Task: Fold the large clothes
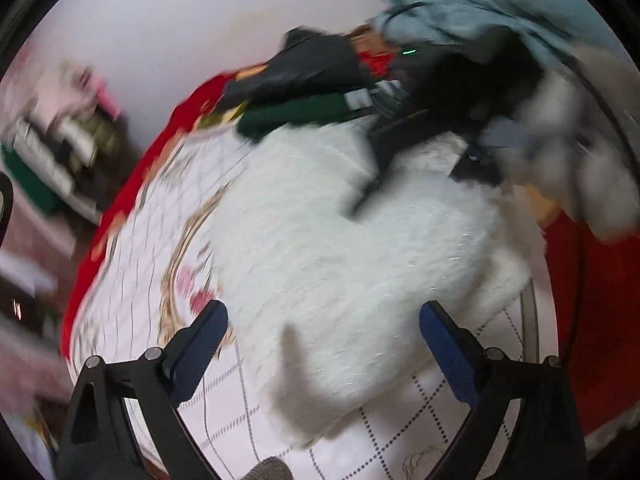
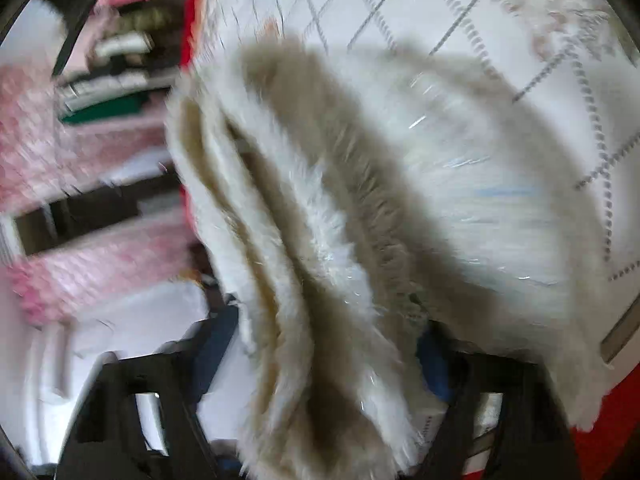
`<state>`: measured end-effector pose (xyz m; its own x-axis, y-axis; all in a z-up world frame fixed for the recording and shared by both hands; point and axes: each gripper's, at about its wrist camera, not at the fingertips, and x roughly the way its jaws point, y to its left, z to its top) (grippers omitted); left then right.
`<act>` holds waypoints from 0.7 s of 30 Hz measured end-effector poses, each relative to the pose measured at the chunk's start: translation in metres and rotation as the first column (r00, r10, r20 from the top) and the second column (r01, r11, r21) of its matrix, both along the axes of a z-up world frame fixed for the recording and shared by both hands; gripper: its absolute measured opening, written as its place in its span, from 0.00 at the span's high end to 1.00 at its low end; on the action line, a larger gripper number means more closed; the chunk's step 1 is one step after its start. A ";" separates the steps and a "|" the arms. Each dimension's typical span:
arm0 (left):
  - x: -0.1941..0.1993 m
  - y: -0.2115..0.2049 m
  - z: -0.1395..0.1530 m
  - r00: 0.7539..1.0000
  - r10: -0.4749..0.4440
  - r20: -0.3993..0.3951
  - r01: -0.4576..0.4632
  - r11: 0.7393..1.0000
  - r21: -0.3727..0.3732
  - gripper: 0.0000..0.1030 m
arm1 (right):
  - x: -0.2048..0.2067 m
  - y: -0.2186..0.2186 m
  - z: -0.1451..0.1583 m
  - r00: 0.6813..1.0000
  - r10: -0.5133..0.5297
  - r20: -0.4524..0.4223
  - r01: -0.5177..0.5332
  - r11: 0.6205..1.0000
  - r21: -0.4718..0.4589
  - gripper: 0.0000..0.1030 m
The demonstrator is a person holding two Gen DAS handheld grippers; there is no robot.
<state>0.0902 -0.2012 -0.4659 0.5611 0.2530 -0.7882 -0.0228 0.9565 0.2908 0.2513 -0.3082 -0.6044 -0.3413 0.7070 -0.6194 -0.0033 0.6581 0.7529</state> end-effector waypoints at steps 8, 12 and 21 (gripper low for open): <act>-0.001 0.062 0.018 0.953 0.303 -0.006 -0.292 0.912 -0.289 0.05 | -0.048 -0.023 0.036 0.994 -0.077 0.081 0.078 0.997 -0.008 0.78; 0.020 0.078 -0.002 0.922 0.379 -0.076 -0.383 0.872 -0.304 0.05 | -0.064 -0.042 -0.024 0.988 -0.153 0.034 0.156 0.984 -0.086 0.73; 0.063 0.072 -0.044 0.909 0.370 -0.191 -0.410 0.874 -0.261 0.05 | -0.073 -0.073 0.051 0.975 -0.030 0.222 0.098 0.948 -0.302 0.36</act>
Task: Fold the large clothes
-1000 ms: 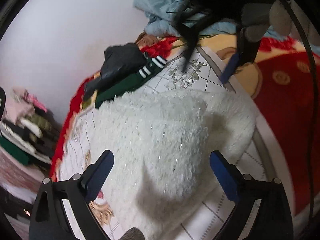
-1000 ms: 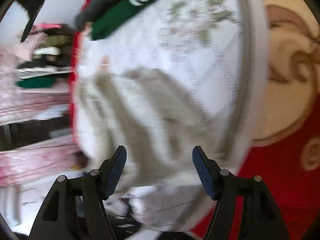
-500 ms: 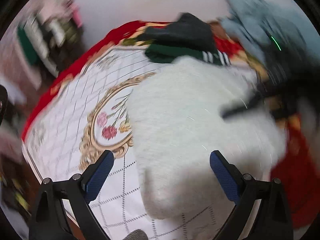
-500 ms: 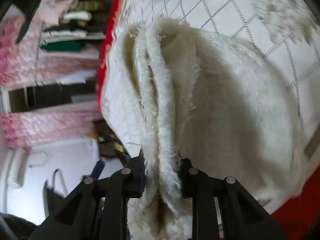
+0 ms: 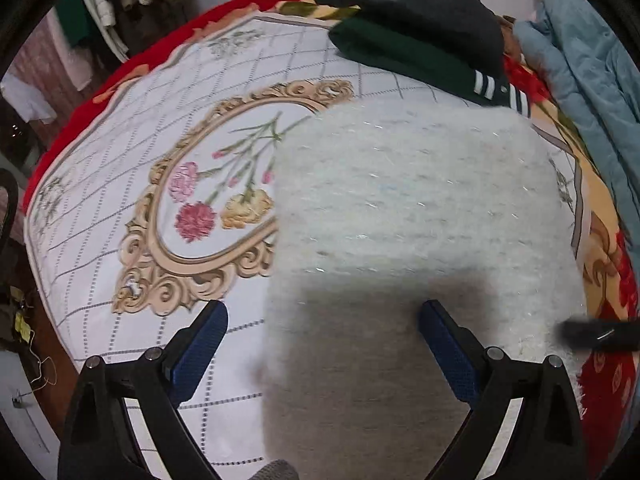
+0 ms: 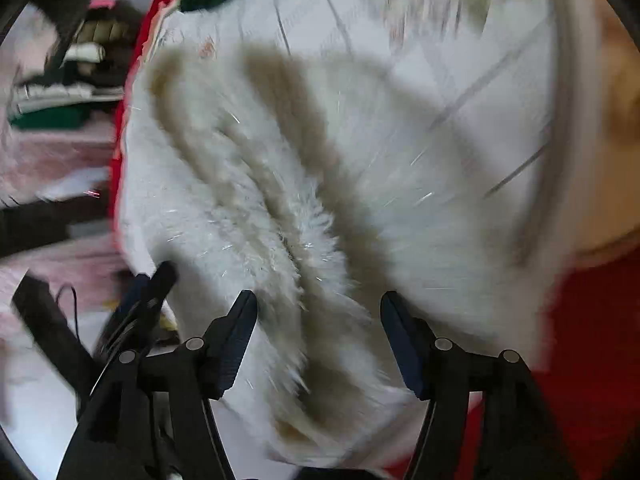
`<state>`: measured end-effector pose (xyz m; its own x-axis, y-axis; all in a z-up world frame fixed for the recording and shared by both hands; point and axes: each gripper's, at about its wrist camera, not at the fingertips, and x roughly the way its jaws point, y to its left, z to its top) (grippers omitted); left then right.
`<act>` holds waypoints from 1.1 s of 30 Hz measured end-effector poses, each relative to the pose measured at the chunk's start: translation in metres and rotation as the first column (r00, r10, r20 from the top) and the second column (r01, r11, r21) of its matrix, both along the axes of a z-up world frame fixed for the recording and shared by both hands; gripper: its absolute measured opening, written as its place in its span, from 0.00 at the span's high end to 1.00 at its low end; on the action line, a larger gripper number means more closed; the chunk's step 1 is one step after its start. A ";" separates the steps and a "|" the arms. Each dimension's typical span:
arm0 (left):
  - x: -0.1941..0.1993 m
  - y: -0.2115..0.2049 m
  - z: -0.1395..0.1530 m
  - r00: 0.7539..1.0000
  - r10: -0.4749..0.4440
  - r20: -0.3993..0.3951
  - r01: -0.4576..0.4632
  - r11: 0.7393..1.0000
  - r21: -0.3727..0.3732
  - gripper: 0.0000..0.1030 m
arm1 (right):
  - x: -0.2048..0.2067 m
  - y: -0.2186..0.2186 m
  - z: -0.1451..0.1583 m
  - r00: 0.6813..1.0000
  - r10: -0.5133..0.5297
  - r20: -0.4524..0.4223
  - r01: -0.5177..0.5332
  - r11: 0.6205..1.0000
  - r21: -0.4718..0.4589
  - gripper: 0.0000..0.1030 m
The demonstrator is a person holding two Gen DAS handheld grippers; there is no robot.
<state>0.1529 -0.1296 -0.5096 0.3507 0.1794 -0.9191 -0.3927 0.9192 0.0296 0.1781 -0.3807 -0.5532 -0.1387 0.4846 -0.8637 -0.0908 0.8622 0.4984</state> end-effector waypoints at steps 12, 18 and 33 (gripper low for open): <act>-0.034 0.044 0.029 0.969 0.246 0.022 -0.241 0.962 -0.130 0.05 | 0.024 0.107 0.004 0.964 0.259 0.054 -0.255 0.964 -0.075 0.67; -0.040 0.066 0.023 0.956 0.295 0.013 -0.290 0.946 -0.148 0.05 | 0.024 0.110 0.001 0.971 0.240 0.015 -0.237 0.967 -0.093 0.64; 0.025 0.073 -0.036 0.995 0.084 0.059 -0.040 0.846 -0.532 0.03 | 0.054 0.028 -0.069 0.980 0.148 -0.132 -0.100 0.945 0.311 0.00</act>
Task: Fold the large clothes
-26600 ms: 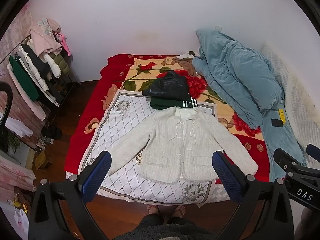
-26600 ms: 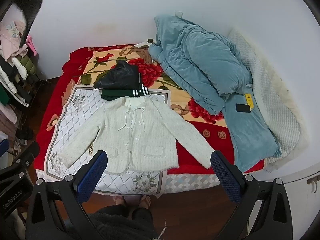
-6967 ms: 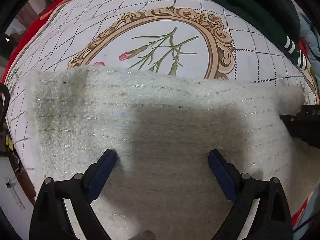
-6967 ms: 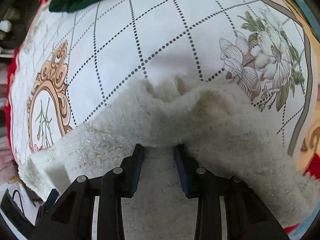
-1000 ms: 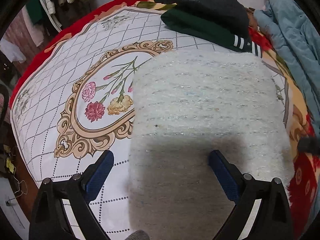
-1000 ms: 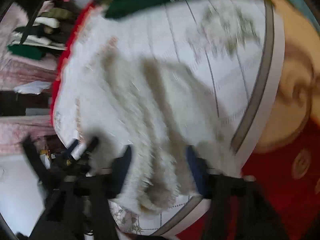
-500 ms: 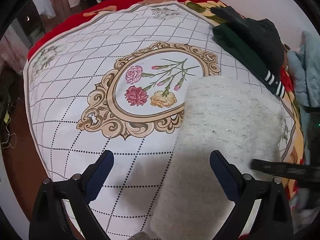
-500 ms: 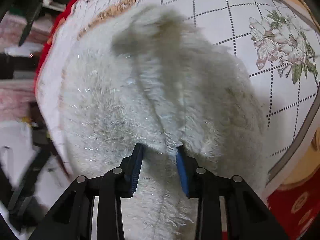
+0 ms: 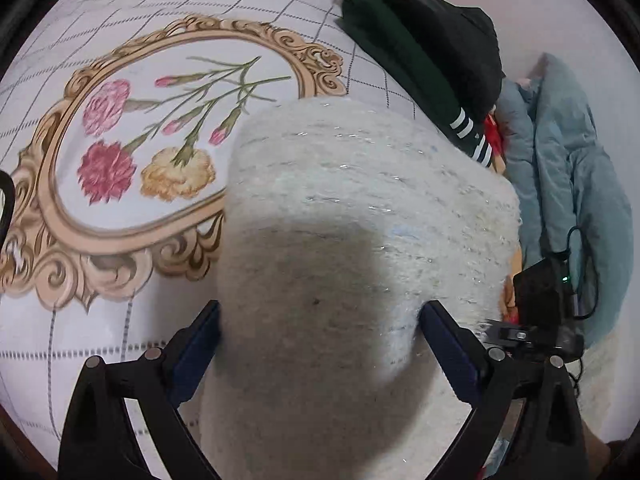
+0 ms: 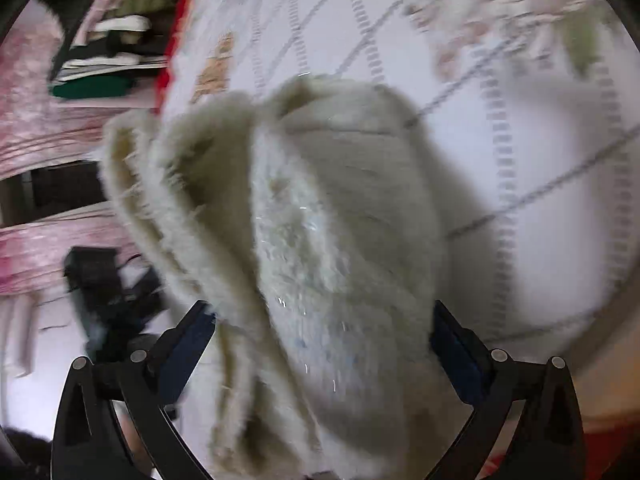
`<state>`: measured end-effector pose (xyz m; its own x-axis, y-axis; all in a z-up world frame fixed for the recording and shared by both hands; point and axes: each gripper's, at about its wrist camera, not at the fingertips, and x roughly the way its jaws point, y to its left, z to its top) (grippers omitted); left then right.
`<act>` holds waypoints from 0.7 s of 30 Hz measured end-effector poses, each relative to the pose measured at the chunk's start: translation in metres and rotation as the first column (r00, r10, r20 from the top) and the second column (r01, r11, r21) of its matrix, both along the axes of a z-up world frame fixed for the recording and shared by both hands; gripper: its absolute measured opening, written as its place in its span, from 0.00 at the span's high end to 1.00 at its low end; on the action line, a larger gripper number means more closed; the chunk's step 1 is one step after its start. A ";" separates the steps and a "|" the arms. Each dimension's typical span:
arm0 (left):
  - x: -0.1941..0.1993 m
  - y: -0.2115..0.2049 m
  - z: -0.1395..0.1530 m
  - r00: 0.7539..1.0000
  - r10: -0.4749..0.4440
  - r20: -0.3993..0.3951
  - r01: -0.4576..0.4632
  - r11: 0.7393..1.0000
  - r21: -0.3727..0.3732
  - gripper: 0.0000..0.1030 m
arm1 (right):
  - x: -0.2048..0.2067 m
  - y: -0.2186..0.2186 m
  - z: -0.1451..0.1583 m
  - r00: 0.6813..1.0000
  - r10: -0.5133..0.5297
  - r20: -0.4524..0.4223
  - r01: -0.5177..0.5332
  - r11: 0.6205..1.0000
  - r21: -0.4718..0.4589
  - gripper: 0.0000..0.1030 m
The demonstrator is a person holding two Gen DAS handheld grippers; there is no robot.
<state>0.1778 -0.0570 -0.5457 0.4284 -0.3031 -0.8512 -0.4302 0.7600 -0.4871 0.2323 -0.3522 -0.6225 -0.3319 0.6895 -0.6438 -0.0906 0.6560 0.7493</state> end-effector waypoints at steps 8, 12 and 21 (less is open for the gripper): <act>0.016 -0.004 0.012 0.994 -0.083 0.068 0.077 0.993 0.087 0.04 | -0.013 0.019 -0.008 1.000 -0.004 0.011 0.004 1.000 0.011 0.00; 0.034 0.001 0.024 0.984 -0.161 0.075 0.149 0.979 0.142 0.04 | -0.023 0.035 0.006 0.999 -0.028 0.026 0.029 0.999 -0.035 0.19; 0.081 0.027 0.059 0.930 -0.355 0.095 0.335 0.926 0.176 0.04 | -0.024 0.046 0.042 0.956 -0.293 0.015 0.293 0.956 -0.004 0.38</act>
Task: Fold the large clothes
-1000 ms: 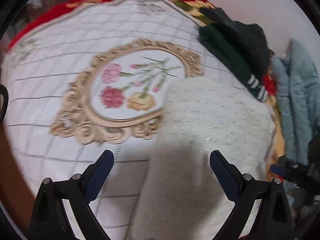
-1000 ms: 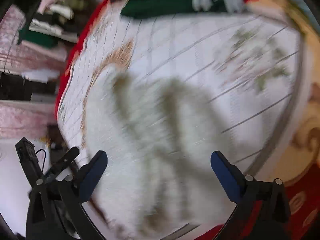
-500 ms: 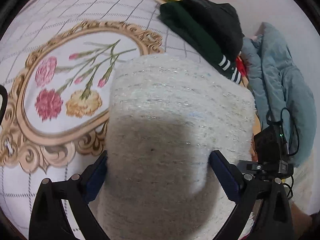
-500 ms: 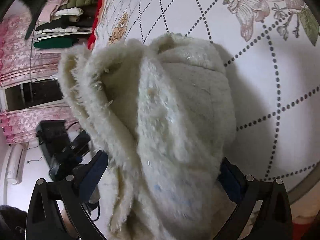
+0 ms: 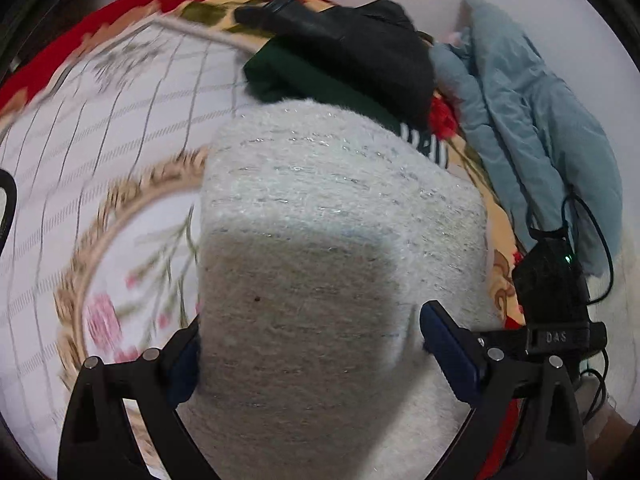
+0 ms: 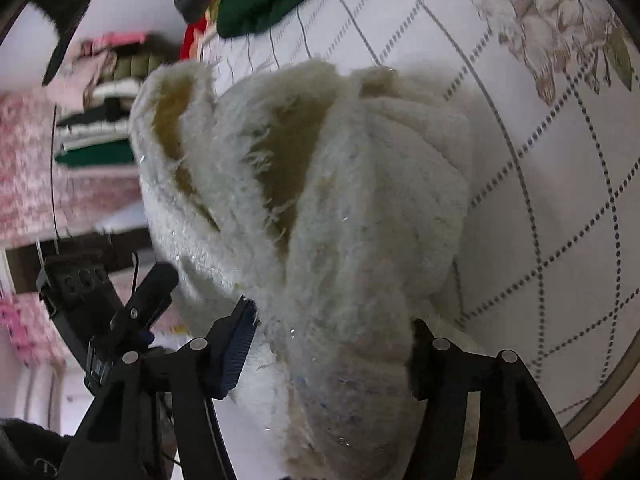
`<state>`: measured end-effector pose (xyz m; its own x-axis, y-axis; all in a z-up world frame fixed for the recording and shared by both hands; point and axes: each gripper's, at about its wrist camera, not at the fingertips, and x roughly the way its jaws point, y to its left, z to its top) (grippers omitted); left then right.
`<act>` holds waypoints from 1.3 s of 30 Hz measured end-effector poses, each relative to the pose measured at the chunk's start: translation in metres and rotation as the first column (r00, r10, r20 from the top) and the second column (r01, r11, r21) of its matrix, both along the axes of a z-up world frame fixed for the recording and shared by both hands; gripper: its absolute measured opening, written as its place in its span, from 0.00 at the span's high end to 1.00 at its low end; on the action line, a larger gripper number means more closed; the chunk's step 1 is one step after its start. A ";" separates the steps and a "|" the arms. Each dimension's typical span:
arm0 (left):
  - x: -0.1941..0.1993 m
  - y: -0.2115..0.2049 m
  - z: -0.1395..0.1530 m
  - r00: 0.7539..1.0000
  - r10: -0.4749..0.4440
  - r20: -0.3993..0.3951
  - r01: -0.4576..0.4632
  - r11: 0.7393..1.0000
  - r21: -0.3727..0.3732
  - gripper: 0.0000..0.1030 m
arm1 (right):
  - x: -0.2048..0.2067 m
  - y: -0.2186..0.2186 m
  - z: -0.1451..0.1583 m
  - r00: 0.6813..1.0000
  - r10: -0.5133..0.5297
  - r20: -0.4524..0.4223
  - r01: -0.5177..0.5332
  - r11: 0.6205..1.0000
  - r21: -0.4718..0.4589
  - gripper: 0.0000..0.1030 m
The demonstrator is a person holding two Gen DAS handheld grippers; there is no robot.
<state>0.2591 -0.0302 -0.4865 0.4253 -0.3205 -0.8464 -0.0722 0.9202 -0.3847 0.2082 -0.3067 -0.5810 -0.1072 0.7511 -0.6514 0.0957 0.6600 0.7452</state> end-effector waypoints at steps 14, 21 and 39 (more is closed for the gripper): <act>0.128 0.000 0.122 0.981 -0.139 0.132 0.132 0.990 0.057 0.04 | 0.106 -0.019 0.124 0.973 -0.192 0.127 0.187 0.981 0.045 0.38; 0.256 -0.003 0.161 0.981 -0.132 0.144 0.126 0.991 0.049 0.04 | 0.235 -0.047 0.201 0.967 -0.205 0.149 0.205 0.979 0.017 0.38; 0.428 -0.009 0.069 0.992 -0.123 -0.010 0.123 0.982 0.140 0.04 | 0.415 -0.050 0.151 0.987 -0.118 0.107 0.149 0.925 -0.349 0.16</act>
